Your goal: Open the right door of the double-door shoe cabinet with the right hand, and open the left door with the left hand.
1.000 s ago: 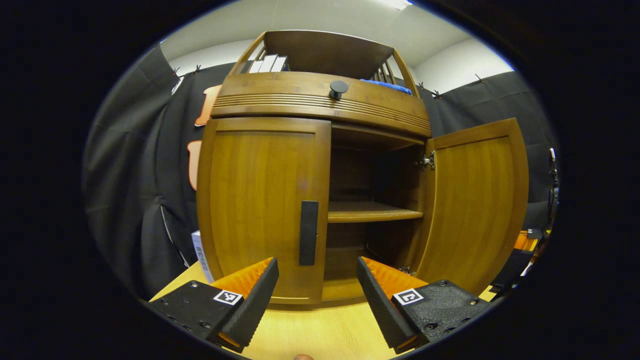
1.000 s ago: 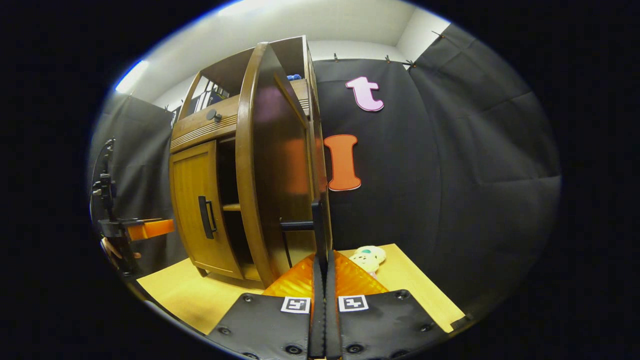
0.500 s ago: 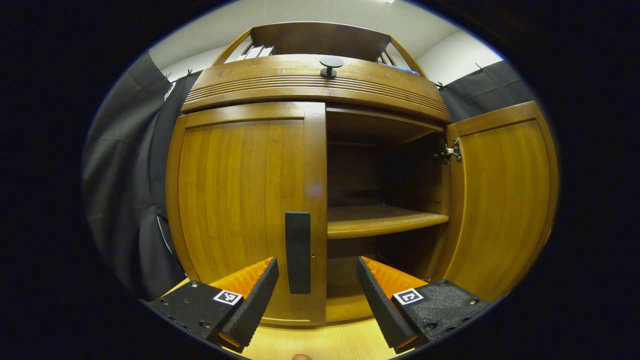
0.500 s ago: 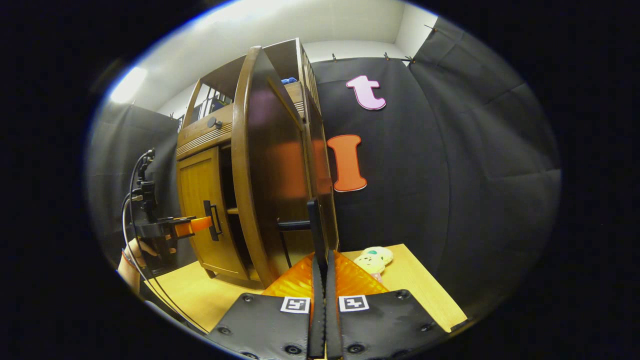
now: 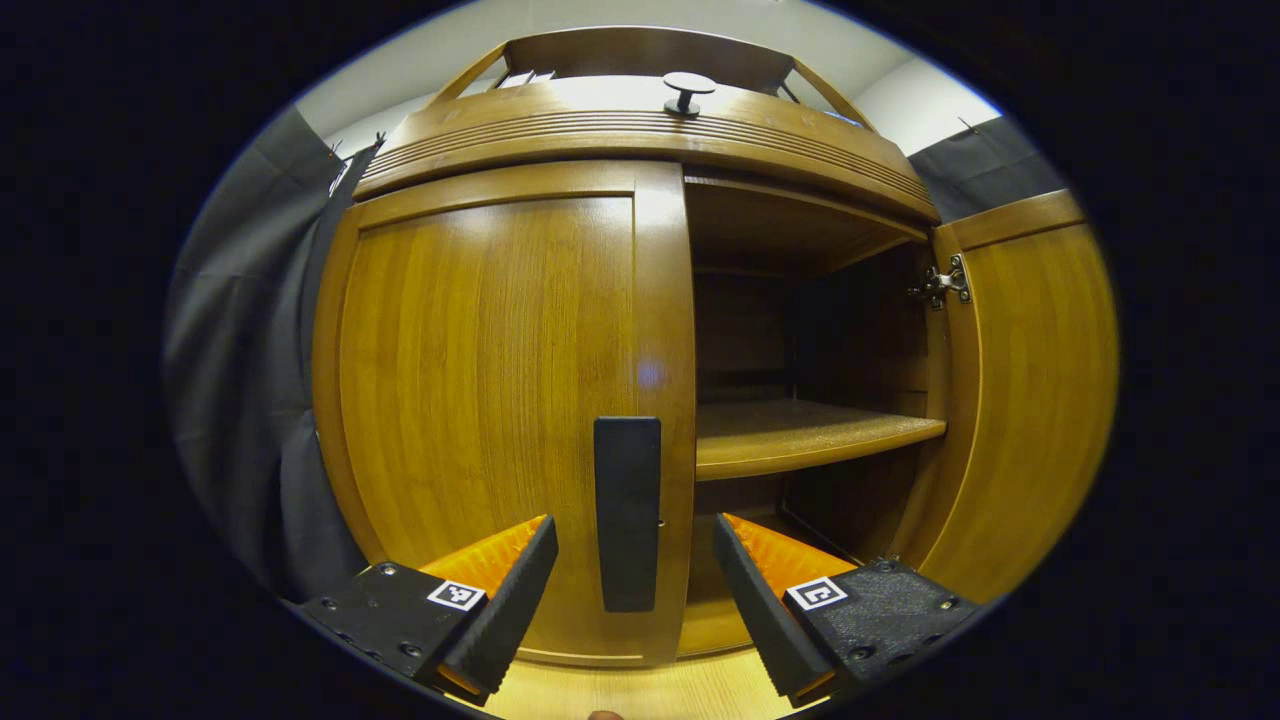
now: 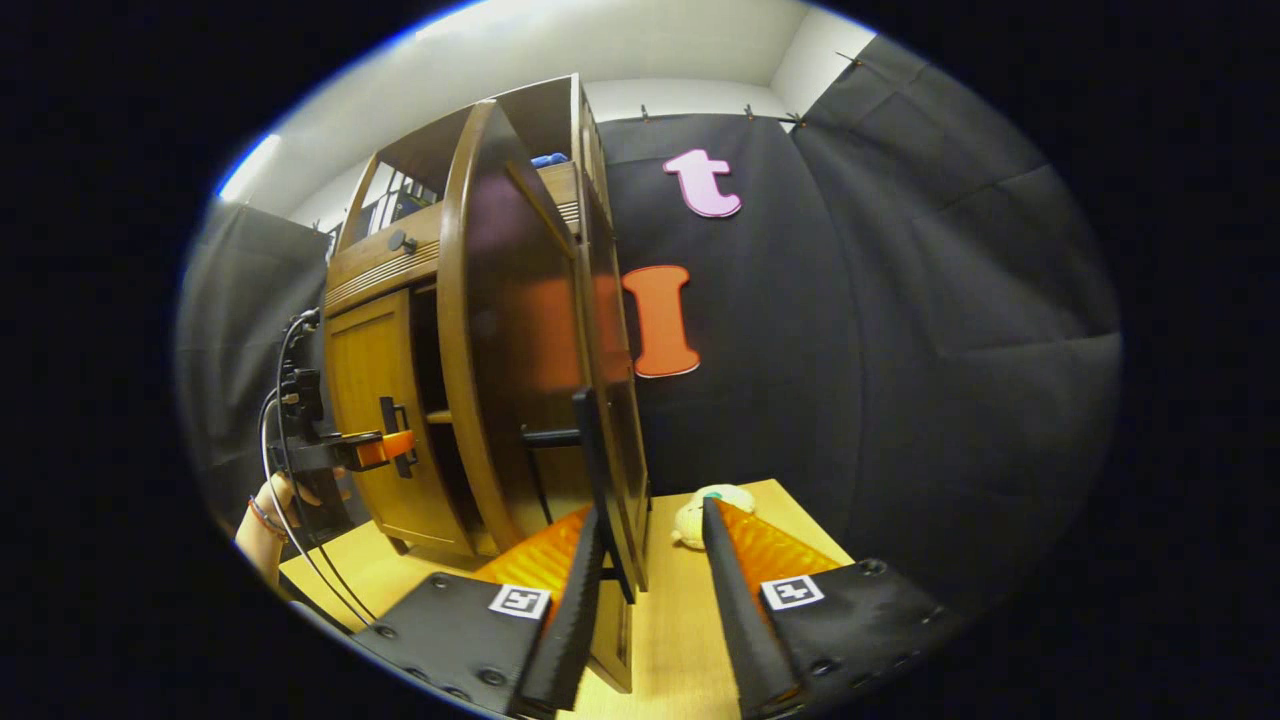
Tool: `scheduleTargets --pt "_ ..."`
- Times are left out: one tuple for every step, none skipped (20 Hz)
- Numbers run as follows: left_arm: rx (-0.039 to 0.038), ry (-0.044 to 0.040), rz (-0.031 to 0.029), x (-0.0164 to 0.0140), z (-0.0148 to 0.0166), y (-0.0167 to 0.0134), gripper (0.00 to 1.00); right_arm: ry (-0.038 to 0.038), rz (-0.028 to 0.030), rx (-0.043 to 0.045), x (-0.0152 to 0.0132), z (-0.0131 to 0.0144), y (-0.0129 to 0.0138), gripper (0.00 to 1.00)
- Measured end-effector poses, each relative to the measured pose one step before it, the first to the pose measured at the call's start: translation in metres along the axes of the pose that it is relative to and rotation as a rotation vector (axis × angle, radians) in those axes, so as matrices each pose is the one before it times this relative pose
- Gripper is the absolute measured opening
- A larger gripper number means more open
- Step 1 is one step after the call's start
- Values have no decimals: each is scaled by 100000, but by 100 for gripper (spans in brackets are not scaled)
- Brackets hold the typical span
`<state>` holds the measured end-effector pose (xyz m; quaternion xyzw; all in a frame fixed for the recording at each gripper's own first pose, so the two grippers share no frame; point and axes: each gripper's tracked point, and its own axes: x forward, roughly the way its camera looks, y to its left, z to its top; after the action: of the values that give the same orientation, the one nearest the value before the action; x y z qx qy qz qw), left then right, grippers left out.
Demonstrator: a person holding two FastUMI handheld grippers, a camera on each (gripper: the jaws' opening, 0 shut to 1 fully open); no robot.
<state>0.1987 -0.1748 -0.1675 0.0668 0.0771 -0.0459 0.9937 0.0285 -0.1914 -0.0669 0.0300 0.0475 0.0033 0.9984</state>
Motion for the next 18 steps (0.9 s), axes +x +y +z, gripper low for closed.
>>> scheduleTargets --pt "-247 590 82 273 -298 182 92 -325 -2194 -335 -245 166 -379 57" --pt "-376 633 229 190 -238 116 92 -540 -2744 -788 -268 93 -454 67" --pt "-519 442 -245 201 -147 84 92 -628 -2461 -1154 -264 152 -393 78" --pt "-533 85 -318 95 -117 29 92 -776 -1564 -1006 -308 248 -315 88" --pt "-340 -269 -15 184 15 132 92 -1128 -2135 -545 -117 222 -349 97" --pt "-75 -289 -28 61 48 81 92 -1541 -2008 -563 -458 343 -458 98" --pt "89 105 59 186 -122 -14 92 -1515 -914 2 -395 289 -278 88" --pt "-162 370 -137 178 -132 -75 92 -1152 -537 221 -669 153 -162 88" --pt "-466 501 -299 172 -131 10 92 -1139 -484 16 -465 272 -135 100" --pt "-634 613 -607 189 -128 -152 91 -891 -700 -339 -361 205 -140 98" --pt "-479 429 -420 121 -119 27 91 -676 -705 -742 -100 229 -60 88" --pt "-204 225 183 145 -154 15 91 -539 -606 -621 -104 262 21 88" --pt "-278 3 -60 104 -101 -42 91 -426 -373 -299 -82 16 34 89" --pt "-228 -61 -83 114 8 -3 90 73 -256 65 -196 5 -75 100" --pt "-411 -102 -322 71 -64 -90 84 13 -78 321 -117 -18 -27 94" --pt "-129 156 -147 111 -47 -43 76 53 -298 279 25 -35 -122 89" --pt "332 400 416 15 -150 92 67 81 -362 145 -41 -57 -165 98" --pt "301 57 631 -6 29 132 59 101 -474 144 -262 -31 -114 98"
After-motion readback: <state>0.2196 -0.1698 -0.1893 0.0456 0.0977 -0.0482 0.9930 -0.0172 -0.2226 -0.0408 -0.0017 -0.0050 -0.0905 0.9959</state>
